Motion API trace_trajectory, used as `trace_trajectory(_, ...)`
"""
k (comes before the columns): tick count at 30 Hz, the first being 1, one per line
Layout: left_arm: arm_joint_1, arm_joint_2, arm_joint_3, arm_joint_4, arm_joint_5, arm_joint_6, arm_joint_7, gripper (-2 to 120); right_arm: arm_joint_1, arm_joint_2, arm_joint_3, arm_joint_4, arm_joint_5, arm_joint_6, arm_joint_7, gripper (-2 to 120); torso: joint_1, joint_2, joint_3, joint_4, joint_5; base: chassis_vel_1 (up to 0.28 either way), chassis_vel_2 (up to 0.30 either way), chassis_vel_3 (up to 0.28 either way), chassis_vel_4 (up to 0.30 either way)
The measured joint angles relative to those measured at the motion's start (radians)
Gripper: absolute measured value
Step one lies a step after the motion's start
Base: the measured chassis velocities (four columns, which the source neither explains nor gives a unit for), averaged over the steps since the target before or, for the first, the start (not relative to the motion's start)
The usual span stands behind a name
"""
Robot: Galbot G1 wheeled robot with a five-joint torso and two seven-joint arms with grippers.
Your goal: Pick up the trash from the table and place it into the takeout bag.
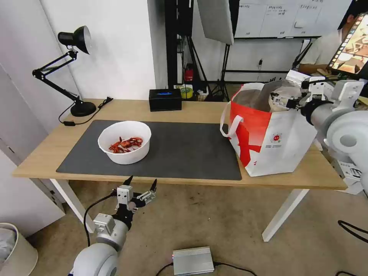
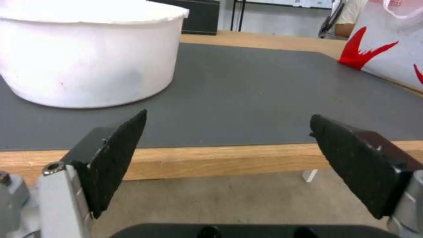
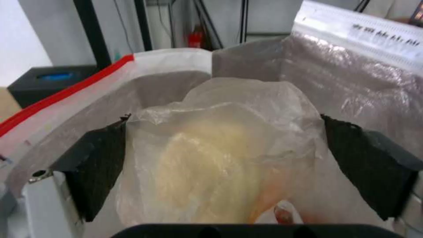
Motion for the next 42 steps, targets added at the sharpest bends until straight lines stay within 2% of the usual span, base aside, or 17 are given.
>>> trace_trajectory(6,-0.001,-0.001,0.004,0.000,0.001,0.000,0.000,100,0.070,-0.016,-0.046,-0.006,0.153,-0.014,0.091,100,0.000,0.000,0.000,0.0002,-0.0001,0.000,0.000,0.000,0.000)
trace_trajectory(7,-0.002,-0.001,0.006,0.001,0.001,0.000,0.000,100,0.070,-0.021,-0.060,-0.011,0.067,-0.014,0.037,100,0.000,0.000,0.000,0.0002,-0.0003,0.000,0.000,0.000,0.000)
trace_trajectory(8,-0.002,-0.001,0.006,0.001,0.001,0.000,0.000,100,0.070,-0.021,-0.060,-0.011,0.067,-0.014,0.037,100,0.000,0.000,0.000,0.0002,-0.0003,0.000,0.000,0.000,0.000)
trace_trajectory(10,-0.006,-0.002,0.007,0.002,0.002,0.001,-0.001,100,0.035,-0.031,-0.065,-0.023,-0.205,-0.014,-0.128,100,0.000,0.000,0.000,-0.0001,0.0000,0.000,0.000,0.000,0.000)
trace_trajectory(11,-0.006,-0.002,0.007,0.002,0.002,0.001,-0.001,100,0.035,-0.031,-0.065,-0.023,-0.205,-0.014,-0.128,100,0.000,0.000,0.000,-0.0001,0.0000,0.000,0.000,0.000,0.000)
trace_trajectory(14,-0.008,0.000,0.006,0.005,0.001,0.001,-0.001,100,0.004,-0.034,-0.064,-0.037,-0.437,-0.014,-0.288,100,0.000,0.000,0.000,-0.0002,0.0003,0.000,0.000,0.000,0.000)
trace_trajectory(17,-0.009,0.002,0.004,0.007,0.001,0.001,-0.001,100,0.000,-0.035,-0.064,-0.042,-0.489,-0.013,-0.327,100,0.000,0.000,0.000,0.0000,-0.0001,0.000,0.000,0.000,0.000)
trace_trajectory(24,-0.013,0.004,0.003,0.010,-0.001,0.001,-0.001,100,0.006,-0.032,-0.072,-0.050,-0.512,-0.011,-0.342,100,0.000,0.000,0.000,0.0000,0.0000,0.000,0.000,0.000,0.000)
trace_trajectory(35,-0.015,0.007,-0.001,0.011,-0.004,0.001,-0.001,100,0.019,-0.012,-0.071,-0.048,-0.455,-0.007,-0.287,100,0.000,0.000,0.000,0.0000,0.0000,0.000,0.000,0.000,0.000)
trace_trajectory(37,-0.015,0.006,-0.001,0.011,-0.005,0.001,-0.001,100,0.016,-0.001,-0.067,-0.040,-0.408,0.051,-0.269,100,0.000,0.000,0.000,-0.0001,0.0000,0.000,0.000,0.000,0.000)
trace_trajectory(38,-0.015,0.006,-0.001,0.011,-0.005,0.001,-0.001,100,0.016,-0.001,-0.067,-0.040,-0.408,0.051,-0.269,100,0.000,0.000,0.000,-0.0001,0.0000,0.000,0.000,0.000,0.000)
trace_trajectory(41,-0.016,0.005,0.000,0.012,-0.005,0.001,-0.001,100,-0.009,0.018,-0.058,-0.013,-0.356,0.209,-0.264,100,0.000,0.000,0.000,0.0002,-0.0001,0.000,0.000,0.000,0.000)
trace_trajectory(42,-0.016,0.005,0.000,0.012,-0.005,0.001,-0.001,100,-0.009,0.018,-0.058,-0.013,-0.356,0.209,-0.264,100,0.000,0.000,0.000,0.0002,-0.0001,0.000,0.000,0.000,0.000)
